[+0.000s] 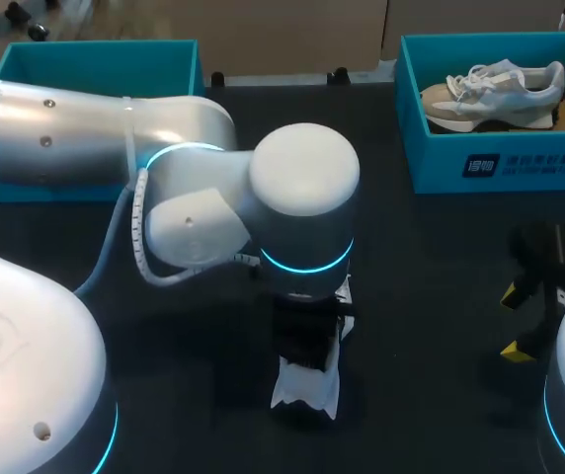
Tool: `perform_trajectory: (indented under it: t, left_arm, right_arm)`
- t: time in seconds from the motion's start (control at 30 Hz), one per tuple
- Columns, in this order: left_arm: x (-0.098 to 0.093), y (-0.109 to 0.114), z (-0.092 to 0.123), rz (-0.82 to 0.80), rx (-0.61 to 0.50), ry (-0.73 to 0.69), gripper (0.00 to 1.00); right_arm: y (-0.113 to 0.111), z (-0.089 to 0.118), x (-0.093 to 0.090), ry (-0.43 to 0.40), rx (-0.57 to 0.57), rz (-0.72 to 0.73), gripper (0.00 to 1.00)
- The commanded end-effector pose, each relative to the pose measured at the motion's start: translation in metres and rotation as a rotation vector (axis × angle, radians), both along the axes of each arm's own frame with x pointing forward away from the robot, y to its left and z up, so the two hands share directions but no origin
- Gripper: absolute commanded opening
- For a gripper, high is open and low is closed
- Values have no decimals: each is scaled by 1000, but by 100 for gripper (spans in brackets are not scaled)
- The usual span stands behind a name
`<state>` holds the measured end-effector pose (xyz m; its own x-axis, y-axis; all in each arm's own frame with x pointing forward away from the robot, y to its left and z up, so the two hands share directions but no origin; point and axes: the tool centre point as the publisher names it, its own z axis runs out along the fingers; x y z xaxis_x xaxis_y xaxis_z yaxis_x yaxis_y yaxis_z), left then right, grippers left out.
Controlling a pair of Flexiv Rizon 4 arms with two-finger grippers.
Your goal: Take the shoe out of the shoebox, open the shoe tongue, remove and reinsert the insole, then place the shoe into the shoebox
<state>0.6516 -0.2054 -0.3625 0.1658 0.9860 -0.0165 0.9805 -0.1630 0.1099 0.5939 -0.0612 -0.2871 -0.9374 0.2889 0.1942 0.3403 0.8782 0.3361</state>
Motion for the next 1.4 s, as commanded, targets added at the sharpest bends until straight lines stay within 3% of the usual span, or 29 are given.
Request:
perform_trajectory:
  t: [0.03,0.33,1.03,1.4]
  left_arm:
    - [2,1,-1,-9,-12,12,100]
    - [3,0,9,-17,-31,18,100]
    - [35,-3,35,-11,-84,-1,100]
    - [54,0,61,-2,-111,-26,100]
  right_arm:
    - [0,0,-2,-3,-2,-2,100]
    - [0,0,-2,-3,-2,-2,100]
    - [0,0,-2,-3,-2,-2,100]
    - [0,0,-2,-3,-2,-2,100]
